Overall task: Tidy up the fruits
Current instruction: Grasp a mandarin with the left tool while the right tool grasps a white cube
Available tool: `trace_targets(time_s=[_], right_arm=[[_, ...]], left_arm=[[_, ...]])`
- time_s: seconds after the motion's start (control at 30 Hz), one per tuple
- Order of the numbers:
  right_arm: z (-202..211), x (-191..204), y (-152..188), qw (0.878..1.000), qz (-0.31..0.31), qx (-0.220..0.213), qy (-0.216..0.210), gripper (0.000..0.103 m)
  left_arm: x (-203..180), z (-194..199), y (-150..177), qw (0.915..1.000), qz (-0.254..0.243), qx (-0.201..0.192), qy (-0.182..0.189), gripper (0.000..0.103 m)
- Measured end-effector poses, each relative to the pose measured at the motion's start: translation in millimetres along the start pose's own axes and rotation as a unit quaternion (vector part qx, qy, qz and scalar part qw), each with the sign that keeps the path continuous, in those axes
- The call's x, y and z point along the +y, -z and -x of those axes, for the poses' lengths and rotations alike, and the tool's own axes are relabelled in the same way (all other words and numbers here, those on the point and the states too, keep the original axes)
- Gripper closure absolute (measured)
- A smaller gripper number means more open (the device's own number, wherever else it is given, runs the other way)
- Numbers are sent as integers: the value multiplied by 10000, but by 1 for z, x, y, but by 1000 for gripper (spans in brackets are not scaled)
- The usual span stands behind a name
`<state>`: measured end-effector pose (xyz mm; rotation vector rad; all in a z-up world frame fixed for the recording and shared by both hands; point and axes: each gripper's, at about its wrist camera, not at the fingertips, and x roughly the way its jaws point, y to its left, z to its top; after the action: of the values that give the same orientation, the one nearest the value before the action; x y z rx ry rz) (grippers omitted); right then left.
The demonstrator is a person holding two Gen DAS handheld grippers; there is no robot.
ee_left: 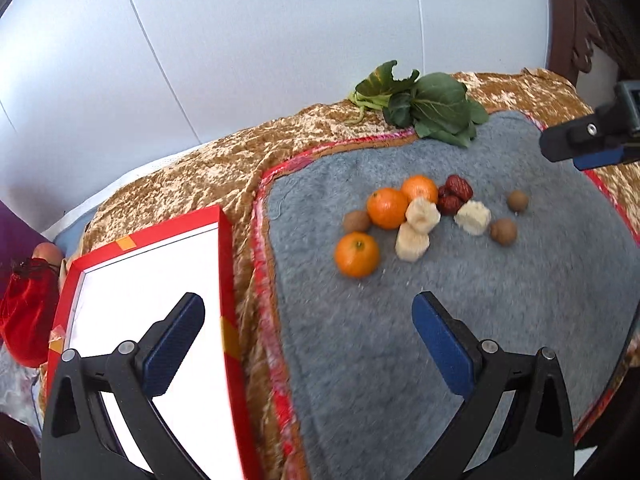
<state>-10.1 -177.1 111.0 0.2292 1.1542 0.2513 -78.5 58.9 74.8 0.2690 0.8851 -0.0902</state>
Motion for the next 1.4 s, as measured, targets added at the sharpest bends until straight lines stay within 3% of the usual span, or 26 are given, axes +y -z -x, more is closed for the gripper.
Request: trace_targets(time_s=[0.37,0.6,0.77,0.83,0.93,1.0,1.27,1.4], right_arm=[[-35,20,8,9950,-280,678,-672,4],[-48,23,1,9929,-377,839,-750,8],[-68,30,-6,9907,-246,1090,-770,22],[-77,30,-10,9905,-224,1167,-689,27],[-89,28,-14,9902,-266,1242,-580,37],[-92,28,-15,9895,-242,1299,-594,44],[-96,31,-13,9903,-106,1334,-378,48],[-99,30,-11,9898,-138,1372,-363,48]], left_arm=[[9,-24,-5,9990,249,359,26,0],[-7,-43,-17,9986,103,489,187,0],[-8,-54,-22,9978,46,571,340,12],[-5,-60,-23,9968,106,650,446,28],[1,-67,-25,9930,328,766,831,41],[2,-69,-26,9920,380,761,929,42],[-12,-73,-29,9917,124,785,1007,42],[-12,-80,-28,9902,110,872,1086,52]])
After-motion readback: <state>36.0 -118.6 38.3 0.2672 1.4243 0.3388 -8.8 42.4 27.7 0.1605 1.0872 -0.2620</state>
